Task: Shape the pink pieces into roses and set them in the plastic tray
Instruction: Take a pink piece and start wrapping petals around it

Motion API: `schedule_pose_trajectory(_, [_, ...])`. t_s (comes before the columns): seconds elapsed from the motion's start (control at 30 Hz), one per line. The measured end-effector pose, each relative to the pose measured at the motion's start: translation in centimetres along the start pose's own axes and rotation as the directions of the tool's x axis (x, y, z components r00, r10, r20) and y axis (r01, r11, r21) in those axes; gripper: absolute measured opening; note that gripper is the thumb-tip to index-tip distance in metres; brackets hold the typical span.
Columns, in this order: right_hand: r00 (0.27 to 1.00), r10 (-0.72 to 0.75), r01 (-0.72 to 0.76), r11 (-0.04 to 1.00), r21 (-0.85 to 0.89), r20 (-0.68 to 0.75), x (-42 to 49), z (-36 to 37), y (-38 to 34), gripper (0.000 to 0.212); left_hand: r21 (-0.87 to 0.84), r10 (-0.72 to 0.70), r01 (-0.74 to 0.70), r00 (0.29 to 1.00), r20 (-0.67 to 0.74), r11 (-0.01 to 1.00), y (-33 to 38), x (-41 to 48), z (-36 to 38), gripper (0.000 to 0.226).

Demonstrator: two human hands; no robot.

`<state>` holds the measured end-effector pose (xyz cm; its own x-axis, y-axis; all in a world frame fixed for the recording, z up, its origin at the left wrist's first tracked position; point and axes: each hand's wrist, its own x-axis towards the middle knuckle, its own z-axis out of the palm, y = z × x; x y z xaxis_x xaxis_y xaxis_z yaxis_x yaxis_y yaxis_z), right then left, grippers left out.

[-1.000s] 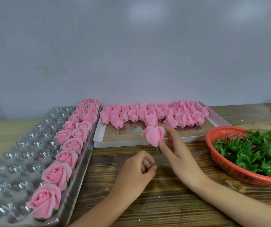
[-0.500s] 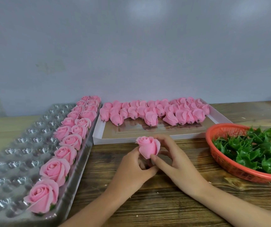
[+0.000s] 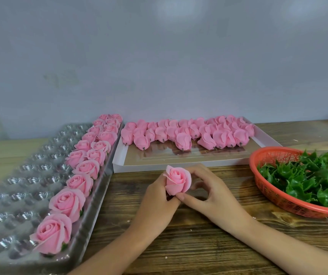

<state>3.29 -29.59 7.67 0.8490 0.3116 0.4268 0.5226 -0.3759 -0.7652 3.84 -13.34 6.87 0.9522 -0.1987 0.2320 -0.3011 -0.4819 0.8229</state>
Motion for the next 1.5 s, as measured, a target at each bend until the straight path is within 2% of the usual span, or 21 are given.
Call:
schedule_pose_trajectory(0.17, [1.000, -0.012, 0.012, 1.000, 0.024, -0.027, -0.1, 0.1, -0.1, 0.037, 0.102, 0.046, -0.047, 0.999, 0.012, 0.994, -0.1, -0.1, 0.1, 0.030])
schedule_pose_trajectory(0.4, [0.998, 0.002, 0.003, 0.996, 0.092, -0.058, -0.3, 0.1, -0.2, 0.027, 0.178, 0.082, -0.082, 0.997, 0.004, 0.981, -0.1, -0.2, 0.4, 0.033])
schedule_pose_trajectory(0.57, [0.999, 0.005, -0.001, 0.996, 0.090, -0.037, -0.2, 0.1, -0.2, 0.027, 0.070, 0.056, -0.055, 0.998, -0.011, 0.996, -0.2, -0.2, 0.3, 0.033])
schedule_pose_trajectory(0.73, [0.998, -0.049, 0.047, 0.998, 0.041, 0.039, -0.2, 0.0, -0.5, 0.027, 0.013, 0.019, -0.018, 1.000, -0.013, 1.000, -0.1, 0.2, 0.1, 0.020])
schedule_pose_trajectory(0.93, [0.996, -0.079, 0.078, 0.997, 0.029, 0.050, -0.2, 0.0, -0.6, 0.025, 0.155, 0.036, -0.036, 0.999, 0.000, 0.987, -0.1, 0.3, 0.1, 0.007])
schedule_pose_trajectory(1.03, [0.997, -0.067, 0.065, 0.996, 0.059, 0.042, -0.2, 0.1, -0.6, 0.023, 0.310, 0.054, -0.061, 0.998, 0.031, 0.949, 0.0, 0.2, 0.1, 0.012])
schedule_pose_trajectory(1.27, [0.997, -0.080, 0.080, 0.997, -0.017, 0.009, -0.4, 0.4, -0.9, 0.018, 0.486, 0.097, -0.134, 0.990, 0.101, 0.863, 0.6, -0.4, 0.4, 0.026])
schedule_pose_trajectory(1.4, [0.998, -0.056, 0.055, 0.997, -0.045, -0.014, -0.2, 0.4, -0.7, 0.010, 0.531, 0.179, -0.201, 0.979, 0.093, 0.823, 0.8, -0.8, 0.7, 0.034])
schedule_pose_trajectory(1.5, [0.999, 0.008, -0.008, 1.000, -0.004, -0.032, -0.1, 0.4, -0.3, 0.016, 0.535, 0.200, -0.220, 0.975, 0.096, 0.816, 0.8, -0.9, 0.6, 0.029])
